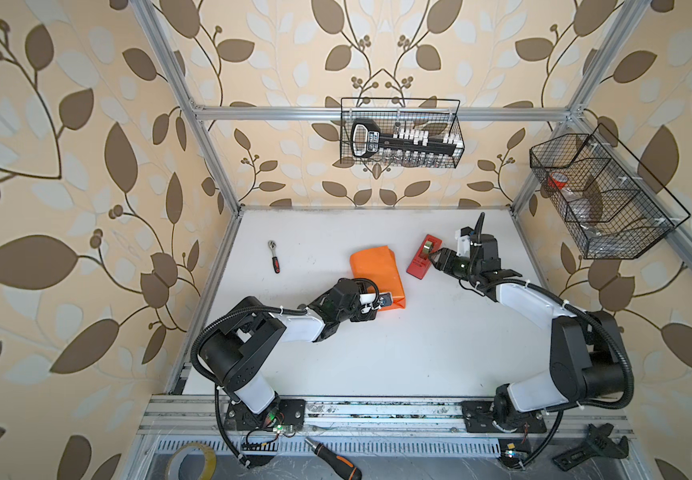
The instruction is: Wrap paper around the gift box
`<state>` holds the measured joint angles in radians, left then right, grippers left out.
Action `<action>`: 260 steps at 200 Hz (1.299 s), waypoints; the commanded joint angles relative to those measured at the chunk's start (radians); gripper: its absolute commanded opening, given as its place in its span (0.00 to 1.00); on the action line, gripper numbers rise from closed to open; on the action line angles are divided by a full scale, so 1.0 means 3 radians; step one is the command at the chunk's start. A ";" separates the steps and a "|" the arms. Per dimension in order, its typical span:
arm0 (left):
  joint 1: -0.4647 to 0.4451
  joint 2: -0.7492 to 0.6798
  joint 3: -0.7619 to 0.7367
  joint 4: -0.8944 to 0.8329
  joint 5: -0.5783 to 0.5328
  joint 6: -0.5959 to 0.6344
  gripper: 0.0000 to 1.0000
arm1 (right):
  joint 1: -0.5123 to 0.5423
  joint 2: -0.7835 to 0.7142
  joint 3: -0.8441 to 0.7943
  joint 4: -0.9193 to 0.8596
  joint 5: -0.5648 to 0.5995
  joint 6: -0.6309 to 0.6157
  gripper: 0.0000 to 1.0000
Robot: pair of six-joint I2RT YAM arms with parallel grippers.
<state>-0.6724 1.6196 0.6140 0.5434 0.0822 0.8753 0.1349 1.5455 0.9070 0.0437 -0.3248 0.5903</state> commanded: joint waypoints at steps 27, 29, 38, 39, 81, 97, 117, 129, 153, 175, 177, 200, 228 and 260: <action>0.0046 0.0100 -0.0032 -0.0342 -0.0061 0.0075 0.72 | -0.0011 0.0458 0.0354 -0.0011 -0.0279 0.0317 0.51; 0.0043 0.0103 -0.0032 -0.0341 -0.0057 0.0078 0.72 | -0.0010 0.0473 0.0361 -0.0002 -0.0288 0.0330 0.51; 0.0047 0.0105 -0.0031 -0.0339 -0.0056 0.0076 0.72 | -0.0010 0.0548 0.0384 0.0069 -0.0332 0.0395 0.49; 0.0045 0.0104 -0.0032 -0.0339 -0.0060 0.0075 0.72 | -0.0012 0.0556 0.0383 0.0077 -0.0338 0.0405 0.49; 0.0044 0.0105 -0.0027 -0.0344 -0.0059 0.0079 0.72 | 0.0000 0.0816 0.0419 0.0289 -0.0465 0.0636 0.45; 0.0047 0.0103 -0.0027 -0.0344 -0.0060 0.0079 0.72 | 0.0000 0.0877 0.0418 0.0356 -0.0502 0.0686 0.44; 0.0043 0.0100 -0.0029 -0.0346 -0.0060 0.0074 0.72 | 0.0006 0.0940 0.0418 0.0436 -0.0523 0.0746 0.41; 0.0043 0.0101 -0.0031 -0.0341 -0.0060 0.0071 0.72 | 0.0012 0.0977 0.0432 0.0447 -0.0523 0.0773 0.40; 0.0043 0.0101 -0.0032 -0.0339 -0.0061 0.0071 0.72 | 0.0023 0.1052 0.0411 0.0519 -0.0502 0.0880 0.37; 0.0044 0.0099 -0.0031 -0.0339 -0.0067 0.0070 0.72 | 0.0026 0.1098 0.0355 0.0636 -0.0482 0.0996 0.33; 0.0043 0.0100 -0.0032 -0.0341 -0.0068 0.0069 0.72 | 0.0026 0.1101 0.0348 0.0652 -0.0479 0.1014 0.33; 0.0043 0.0098 -0.0032 -0.0345 -0.0062 0.0067 0.72 | 0.0021 0.1105 0.0275 0.0827 -0.0455 0.1150 0.27; 0.0045 0.0106 -0.0032 -0.0341 -0.0071 0.0071 0.72 | 0.0014 0.1123 0.0256 0.0914 -0.0475 0.1268 0.21; 0.0043 0.0104 -0.0034 -0.0329 -0.0076 0.0073 0.72 | 0.0006 0.1106 0.0206 0.1040 -0.0472 0.1388 0.13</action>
<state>-0.6727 1.6196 0.6140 0.5434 0.0814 0.8753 0.1349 1.8606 0.9901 0.2951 -0.4641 0.9516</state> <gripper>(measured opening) 0.722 0.150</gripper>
